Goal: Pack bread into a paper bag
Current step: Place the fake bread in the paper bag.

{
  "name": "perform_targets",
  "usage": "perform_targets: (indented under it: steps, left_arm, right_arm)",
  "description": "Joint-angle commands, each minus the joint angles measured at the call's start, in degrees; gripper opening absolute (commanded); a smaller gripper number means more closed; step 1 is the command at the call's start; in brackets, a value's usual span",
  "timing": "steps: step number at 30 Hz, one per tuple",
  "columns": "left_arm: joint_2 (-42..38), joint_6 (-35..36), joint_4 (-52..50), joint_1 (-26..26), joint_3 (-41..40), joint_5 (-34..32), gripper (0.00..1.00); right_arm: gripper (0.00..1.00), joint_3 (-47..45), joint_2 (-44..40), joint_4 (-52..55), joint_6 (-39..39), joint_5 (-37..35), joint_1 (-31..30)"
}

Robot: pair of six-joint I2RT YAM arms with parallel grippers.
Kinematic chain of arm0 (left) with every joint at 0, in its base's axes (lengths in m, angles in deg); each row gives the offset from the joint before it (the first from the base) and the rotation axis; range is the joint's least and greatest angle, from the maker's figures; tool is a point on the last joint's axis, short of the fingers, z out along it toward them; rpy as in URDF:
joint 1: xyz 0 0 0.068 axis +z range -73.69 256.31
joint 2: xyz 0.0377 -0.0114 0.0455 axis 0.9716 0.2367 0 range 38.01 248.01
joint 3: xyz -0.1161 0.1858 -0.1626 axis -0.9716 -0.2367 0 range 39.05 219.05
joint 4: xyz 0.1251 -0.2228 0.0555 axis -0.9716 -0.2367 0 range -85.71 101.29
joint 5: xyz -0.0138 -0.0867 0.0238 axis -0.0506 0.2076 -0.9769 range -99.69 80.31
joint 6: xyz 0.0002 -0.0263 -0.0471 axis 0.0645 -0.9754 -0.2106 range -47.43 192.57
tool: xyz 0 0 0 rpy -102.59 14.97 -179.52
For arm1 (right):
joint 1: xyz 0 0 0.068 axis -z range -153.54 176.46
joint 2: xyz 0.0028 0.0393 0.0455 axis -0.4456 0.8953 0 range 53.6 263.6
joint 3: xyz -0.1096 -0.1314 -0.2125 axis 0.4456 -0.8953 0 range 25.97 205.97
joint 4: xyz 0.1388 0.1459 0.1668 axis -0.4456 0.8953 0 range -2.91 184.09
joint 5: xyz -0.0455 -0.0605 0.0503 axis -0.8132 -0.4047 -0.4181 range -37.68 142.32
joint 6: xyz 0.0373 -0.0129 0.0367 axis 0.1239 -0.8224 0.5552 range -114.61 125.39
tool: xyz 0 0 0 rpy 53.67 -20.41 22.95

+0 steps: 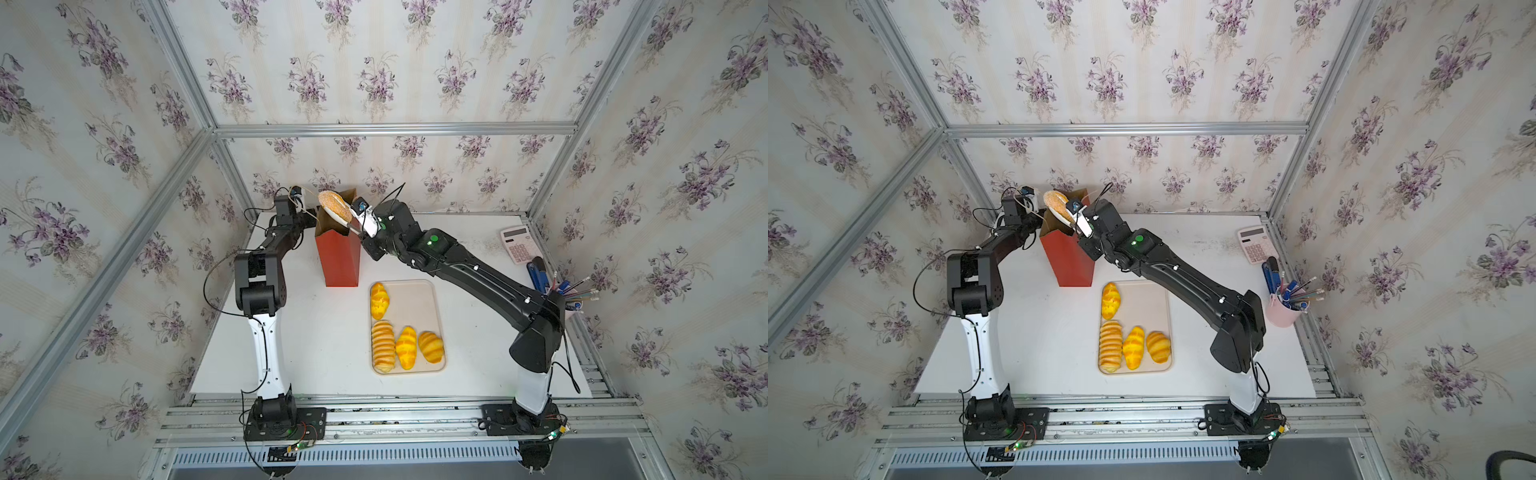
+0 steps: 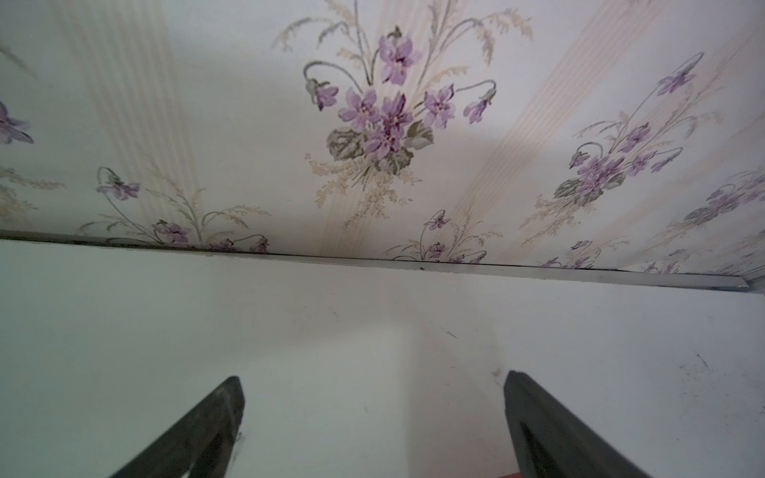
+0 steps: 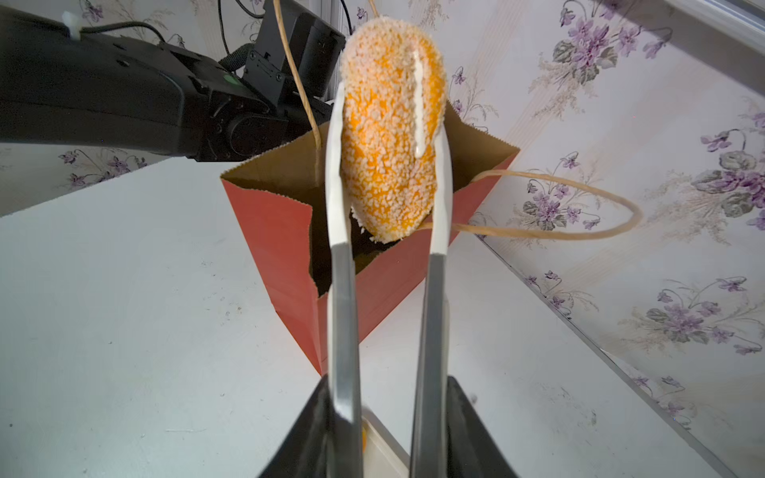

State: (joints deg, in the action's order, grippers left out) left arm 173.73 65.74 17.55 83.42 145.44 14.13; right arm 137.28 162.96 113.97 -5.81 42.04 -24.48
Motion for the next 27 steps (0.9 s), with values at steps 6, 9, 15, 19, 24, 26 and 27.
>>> perform_targets:
  steps: [6, 9, 15, 19, 24, 26, 27]
  left_arm:
    - [-0.46, 0.41, 1.38, 0.43, -0.17, 0.31, 1.00]
    - [-0.37, 0.49, 1.40, 0.52, -0.17, 0.32, 1.00]
    - [-0.16, 0.24, 1.47, 0.60, -0.05, 0.36, 1.00]
    - [0.07, 0.23, 1.49, 0.57, -0.08, 0.45, 1.00]
    - [0.10, 0.27, 1.45, 0.68, -0.10, 0.48, 1.00]
    - [0.16, 0.37, 1.22, 0.64, 0.13, 0.36, 1.00]
    - [0.05, 0.48, 1.08, 0.69, 0.13, 0.36, 1.00]
  right_arm:
    - [0.41, 0.49, 1.34, -3.05, -0.32, 0.17, 0.41]
    - [0.48, 0.40, 1.39, -3.23, -0.22, 0.00, 0.42]
    - [0.56, 0.36, 1.12, -3.58, -0.22, -0.38, 0.40]
    - [0.56, 0.36, 0.71, -3.58, -0.13, -0.48, 0.45]
    - [0.56, 0.40, -0.44, -3.17, -0.31, -0.41, 0.31]
    - [0.55, 0.70, -1.50, -2.40, -0.63, -1.13, -0.22]
    - [0.54, 0.85, -2.28, -1.81, -1.11, -2.03, -0.89]
